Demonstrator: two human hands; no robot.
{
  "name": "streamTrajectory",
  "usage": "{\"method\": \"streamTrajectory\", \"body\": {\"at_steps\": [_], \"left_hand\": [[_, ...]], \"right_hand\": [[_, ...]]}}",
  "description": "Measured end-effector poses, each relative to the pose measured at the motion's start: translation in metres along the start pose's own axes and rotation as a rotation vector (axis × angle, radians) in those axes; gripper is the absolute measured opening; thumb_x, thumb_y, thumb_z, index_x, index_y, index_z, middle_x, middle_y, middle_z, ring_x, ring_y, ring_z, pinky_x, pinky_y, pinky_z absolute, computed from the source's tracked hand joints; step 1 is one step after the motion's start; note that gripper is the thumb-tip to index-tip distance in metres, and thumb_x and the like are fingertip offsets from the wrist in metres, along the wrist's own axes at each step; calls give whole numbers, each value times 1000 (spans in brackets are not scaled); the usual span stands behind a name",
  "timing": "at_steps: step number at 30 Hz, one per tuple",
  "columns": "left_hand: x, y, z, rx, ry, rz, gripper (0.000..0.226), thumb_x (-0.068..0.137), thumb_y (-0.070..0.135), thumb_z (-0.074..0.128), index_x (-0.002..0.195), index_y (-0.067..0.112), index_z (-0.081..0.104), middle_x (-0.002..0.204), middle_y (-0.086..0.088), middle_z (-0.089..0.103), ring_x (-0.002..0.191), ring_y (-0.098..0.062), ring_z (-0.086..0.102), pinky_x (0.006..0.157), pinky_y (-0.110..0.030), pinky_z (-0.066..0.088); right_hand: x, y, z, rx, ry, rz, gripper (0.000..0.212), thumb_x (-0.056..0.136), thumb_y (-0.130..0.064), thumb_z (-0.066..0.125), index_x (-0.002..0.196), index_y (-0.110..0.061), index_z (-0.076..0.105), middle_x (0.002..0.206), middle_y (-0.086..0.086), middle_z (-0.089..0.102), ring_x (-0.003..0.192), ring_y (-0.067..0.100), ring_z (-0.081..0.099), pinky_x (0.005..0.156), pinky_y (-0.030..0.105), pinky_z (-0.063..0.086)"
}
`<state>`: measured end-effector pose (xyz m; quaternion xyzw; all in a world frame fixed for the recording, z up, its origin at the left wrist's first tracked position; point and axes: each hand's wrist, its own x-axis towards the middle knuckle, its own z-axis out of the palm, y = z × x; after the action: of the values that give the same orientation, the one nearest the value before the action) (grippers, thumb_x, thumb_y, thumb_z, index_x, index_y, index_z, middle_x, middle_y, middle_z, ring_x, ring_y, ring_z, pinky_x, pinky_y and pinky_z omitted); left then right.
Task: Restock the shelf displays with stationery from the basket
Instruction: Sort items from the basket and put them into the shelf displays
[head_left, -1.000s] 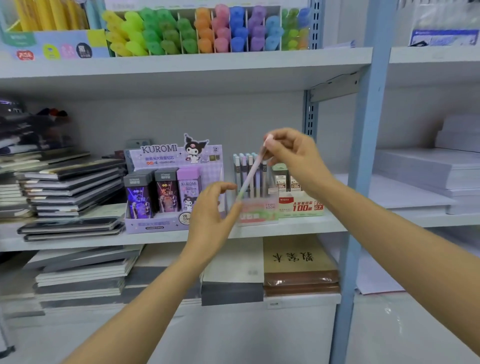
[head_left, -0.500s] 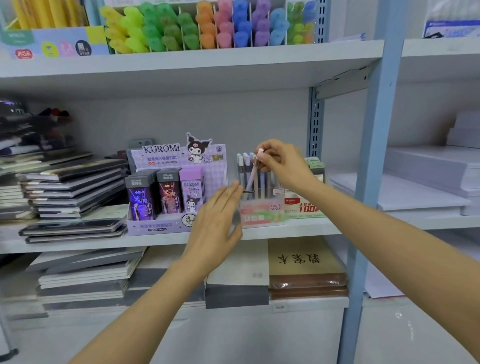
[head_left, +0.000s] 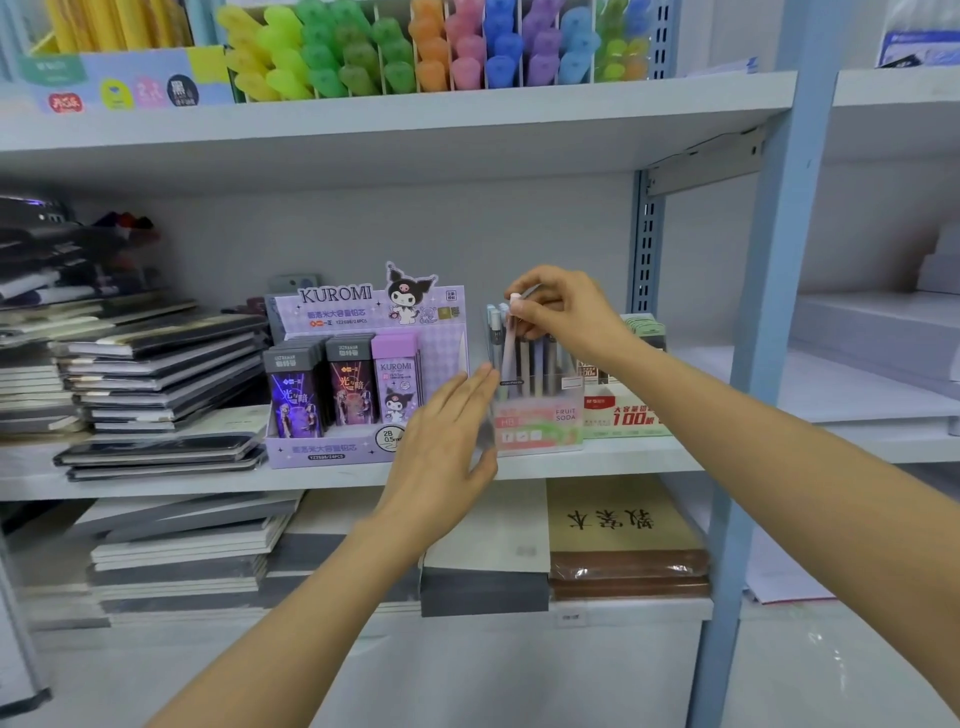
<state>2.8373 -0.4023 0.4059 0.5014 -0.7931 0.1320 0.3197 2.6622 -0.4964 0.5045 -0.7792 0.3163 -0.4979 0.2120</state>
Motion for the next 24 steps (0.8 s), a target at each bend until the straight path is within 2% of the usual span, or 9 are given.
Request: {"method": "streamTrajectory", "body": {"at_steps": [6,10,12,14,18,21,24], "left_hand": [[2,1,1,-5,1,2,73,93,19,56,154,19,17,161,7,18,148,-13,15,119,-38,20],[2,1,1,-16,2,-5,73,93,19,56,154,19,16,161,6,18,148,-14,15,119,-37,18],[1,2,1,-17,7,-4,73,93,20,56,155,19,16,161,6,17,148,-14,15,120,-35,17],[1,3,1,-19,3,-1,73,94,20,55,155,19,15,161,6,17,148,-14,15,120,-33,15],[-4,4,1,-19,-3,16,74,94,22,56,155,19,13,162,5,16,148,-14,15,120,-34,16],[-19,7,9,-37,68,15,66,89,14,61,149,13,33,154,-2,34,140,-19,31,114,-39,29],[-51,8,31,-28,222,13,47,77,1,64,122,10,60,121,-6,58,114,-25,51,95,-36,40]], "right_hand": [[2,5,3,-20,1,16,21,94,-4,58,113,-4,67,102,18,69,88,25,70,77,25,58],[3,8,9,-194,4,11,22,95,-12,59,115,-12,69,101,4,68,73,2,60,66,7,50],[4,10,15,-273,1,-8,23,94,-13,60,115,-13,70,102,2,67,73,-2,54,64,2,43],[3,9,18,-310,-12,1,26,94,-13,61,118,-13,69,103,6,68,73,1,53,66,5,42],[-13,-1,17,-307,71,-32,34,92,-17,63,127,-14,62,96,8,67,77,14,54,76,24,47],[-48,-11,19,-201,153,-161,22,93,-14,61,114,-11,68,88,2,67,76,16,59,70,23,48],[-99,-7,38,-102,65,-212,14,94,-11,59,102,-8,70,83,2,68,72,16,63,62,24,49]]}}
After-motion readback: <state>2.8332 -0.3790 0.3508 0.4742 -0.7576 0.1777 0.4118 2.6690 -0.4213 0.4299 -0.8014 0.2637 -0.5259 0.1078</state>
